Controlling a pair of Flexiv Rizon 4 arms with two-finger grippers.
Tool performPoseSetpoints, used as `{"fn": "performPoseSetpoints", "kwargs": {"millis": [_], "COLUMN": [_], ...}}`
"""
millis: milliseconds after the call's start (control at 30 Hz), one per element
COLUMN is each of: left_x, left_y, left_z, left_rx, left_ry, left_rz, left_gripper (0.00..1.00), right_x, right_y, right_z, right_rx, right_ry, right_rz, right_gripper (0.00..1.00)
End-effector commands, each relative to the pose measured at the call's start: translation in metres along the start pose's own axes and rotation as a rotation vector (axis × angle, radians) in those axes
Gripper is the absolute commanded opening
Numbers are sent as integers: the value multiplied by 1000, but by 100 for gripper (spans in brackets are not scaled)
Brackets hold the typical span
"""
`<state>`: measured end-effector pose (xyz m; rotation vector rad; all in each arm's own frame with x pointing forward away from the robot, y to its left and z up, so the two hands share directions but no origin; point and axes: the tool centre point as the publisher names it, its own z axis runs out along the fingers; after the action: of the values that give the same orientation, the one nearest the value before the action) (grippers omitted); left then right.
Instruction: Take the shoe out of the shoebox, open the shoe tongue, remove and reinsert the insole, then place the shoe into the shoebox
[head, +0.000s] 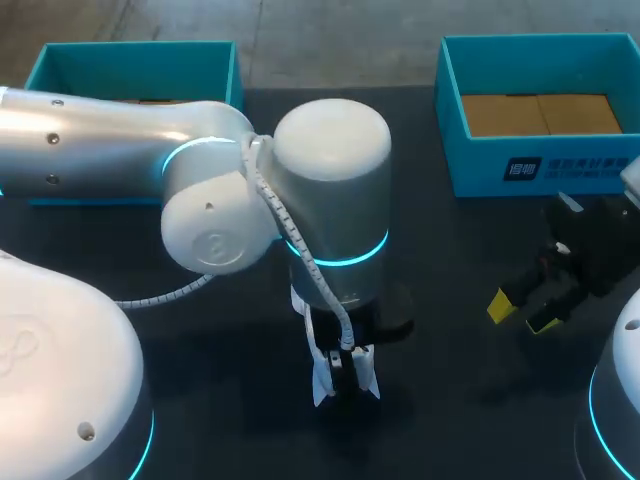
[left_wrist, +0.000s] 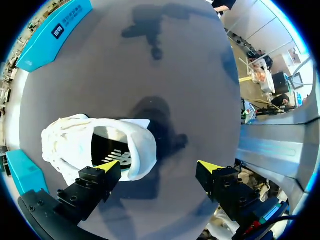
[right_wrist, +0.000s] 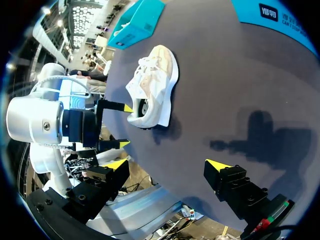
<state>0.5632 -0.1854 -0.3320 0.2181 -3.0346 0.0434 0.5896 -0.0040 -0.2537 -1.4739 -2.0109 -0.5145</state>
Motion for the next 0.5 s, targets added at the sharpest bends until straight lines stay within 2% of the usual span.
{"fn": "performPoseSetpoints", "kwargs": {"millis": [33, 500], "left_x": [-2, -7], "left_y": [-4, -10], "left_z": [14, 34], "left_rx": [-4, -2], "left_ry": [1, -5], "left_rz": [-4, 5], "left_gripper": [100, 100], "right_x": [0, 0], "right_y": [-1, -1], "right_z": [1, 1], "right_rx": [-1, -1], "right_ry": [-3, -3], "right_rz": [2, 2], "right_gripper": [100, 100]}}
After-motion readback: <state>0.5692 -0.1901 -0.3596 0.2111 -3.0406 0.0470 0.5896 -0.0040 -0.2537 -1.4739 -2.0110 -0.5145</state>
